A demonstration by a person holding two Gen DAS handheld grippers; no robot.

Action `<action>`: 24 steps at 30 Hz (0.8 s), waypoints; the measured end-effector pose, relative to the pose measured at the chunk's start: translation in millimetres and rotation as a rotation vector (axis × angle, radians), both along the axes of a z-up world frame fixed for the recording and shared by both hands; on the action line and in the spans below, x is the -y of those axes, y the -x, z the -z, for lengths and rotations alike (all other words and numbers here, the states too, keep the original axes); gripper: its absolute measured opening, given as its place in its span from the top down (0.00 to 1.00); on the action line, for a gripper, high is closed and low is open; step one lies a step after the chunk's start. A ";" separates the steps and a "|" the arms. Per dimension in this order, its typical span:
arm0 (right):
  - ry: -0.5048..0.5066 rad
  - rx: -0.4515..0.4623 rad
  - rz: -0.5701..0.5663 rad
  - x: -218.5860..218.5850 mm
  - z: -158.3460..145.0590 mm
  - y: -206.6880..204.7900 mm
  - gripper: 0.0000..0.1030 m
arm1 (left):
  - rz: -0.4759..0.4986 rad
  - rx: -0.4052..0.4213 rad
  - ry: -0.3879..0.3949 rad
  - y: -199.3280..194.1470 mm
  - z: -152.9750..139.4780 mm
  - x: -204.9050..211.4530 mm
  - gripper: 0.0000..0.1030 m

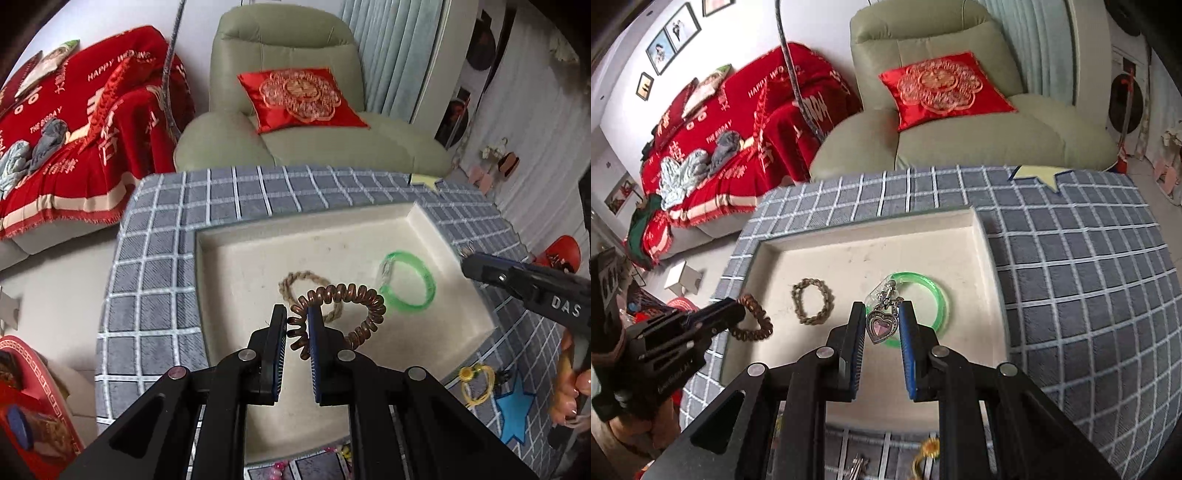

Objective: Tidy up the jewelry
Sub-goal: 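Carry the bead bracelet to the tray with the left tool while the right tool drops the pendant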

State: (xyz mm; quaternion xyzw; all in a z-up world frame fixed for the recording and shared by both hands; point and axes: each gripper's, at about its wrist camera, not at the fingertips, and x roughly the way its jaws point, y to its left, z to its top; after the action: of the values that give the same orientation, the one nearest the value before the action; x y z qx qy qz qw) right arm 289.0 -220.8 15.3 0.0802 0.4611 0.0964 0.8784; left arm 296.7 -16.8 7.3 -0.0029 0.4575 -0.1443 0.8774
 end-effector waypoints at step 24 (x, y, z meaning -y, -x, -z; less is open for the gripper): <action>0.126 -0.079 0.062 2.4 60.8 -47.6 0.81 | -0.027 -0.038 -0.117 -27.3 51.2 21.9 0.73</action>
State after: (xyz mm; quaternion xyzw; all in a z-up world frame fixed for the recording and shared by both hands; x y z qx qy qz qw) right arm 336.6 -223.3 -45.5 0.0427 0.4977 0.0368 0.8655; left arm 324.0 -38.7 -44.0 0.0394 0.4816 -0.1056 0.8691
